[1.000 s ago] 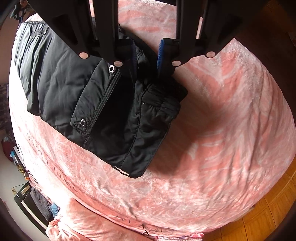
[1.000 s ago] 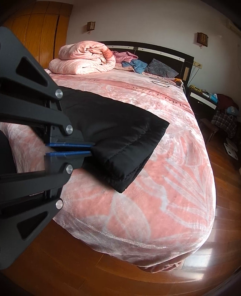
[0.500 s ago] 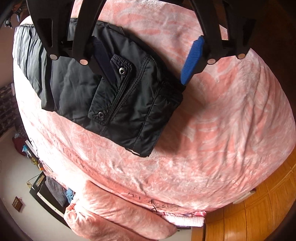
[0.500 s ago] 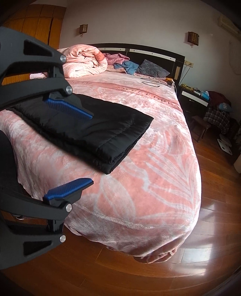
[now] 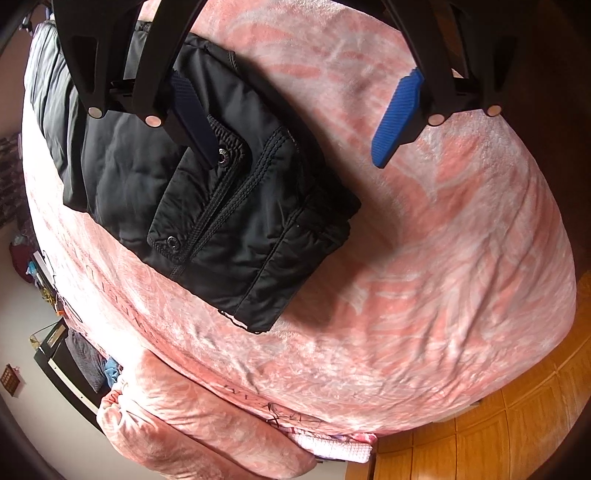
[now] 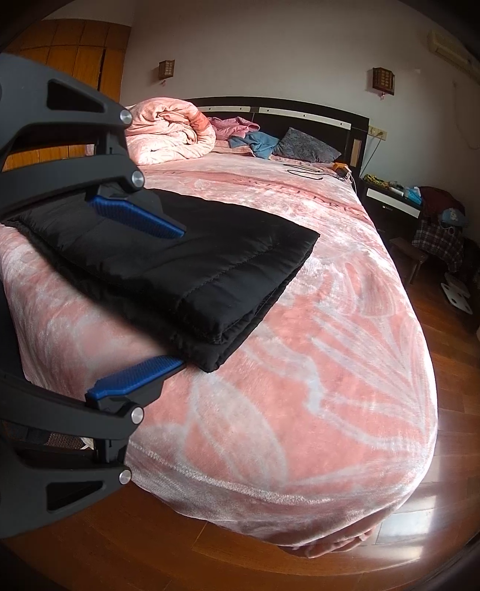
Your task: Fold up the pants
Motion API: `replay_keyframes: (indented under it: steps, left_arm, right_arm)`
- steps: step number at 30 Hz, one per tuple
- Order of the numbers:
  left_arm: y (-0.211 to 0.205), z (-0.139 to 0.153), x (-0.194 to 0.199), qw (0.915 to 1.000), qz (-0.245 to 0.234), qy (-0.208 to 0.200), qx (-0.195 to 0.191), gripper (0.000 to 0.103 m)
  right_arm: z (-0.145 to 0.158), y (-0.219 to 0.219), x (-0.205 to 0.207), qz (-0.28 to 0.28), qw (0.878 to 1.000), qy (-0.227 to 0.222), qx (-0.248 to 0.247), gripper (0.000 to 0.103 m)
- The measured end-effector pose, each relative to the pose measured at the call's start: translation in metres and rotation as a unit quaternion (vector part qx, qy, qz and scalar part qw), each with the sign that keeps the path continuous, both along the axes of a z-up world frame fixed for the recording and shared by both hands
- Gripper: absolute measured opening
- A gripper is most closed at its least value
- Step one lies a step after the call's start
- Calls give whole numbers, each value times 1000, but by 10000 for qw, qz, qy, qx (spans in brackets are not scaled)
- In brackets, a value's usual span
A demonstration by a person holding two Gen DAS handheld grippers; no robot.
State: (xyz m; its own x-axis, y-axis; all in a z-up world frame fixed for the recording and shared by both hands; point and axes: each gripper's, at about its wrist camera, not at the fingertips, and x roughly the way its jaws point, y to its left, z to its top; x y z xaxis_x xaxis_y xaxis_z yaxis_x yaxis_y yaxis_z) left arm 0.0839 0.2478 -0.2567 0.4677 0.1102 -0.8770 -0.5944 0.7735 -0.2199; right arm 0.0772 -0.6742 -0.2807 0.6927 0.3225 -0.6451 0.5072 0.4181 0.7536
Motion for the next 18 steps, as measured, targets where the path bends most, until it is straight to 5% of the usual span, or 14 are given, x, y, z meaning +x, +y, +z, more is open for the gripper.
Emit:
replay_keyframes:
  steps: [13, 18]
  left_arm:
    - [-8, -8, 8, 10000, 42, 16, 19, 85]
    - [-11, -9, 11, 10000, 30, 13, 43, 85]
  right_arm:
    - [-4, 1, 7, 68, 9997, -228, 4, 64]
    - [0, 2, 11, 172, 9996, -222, -57, 49]
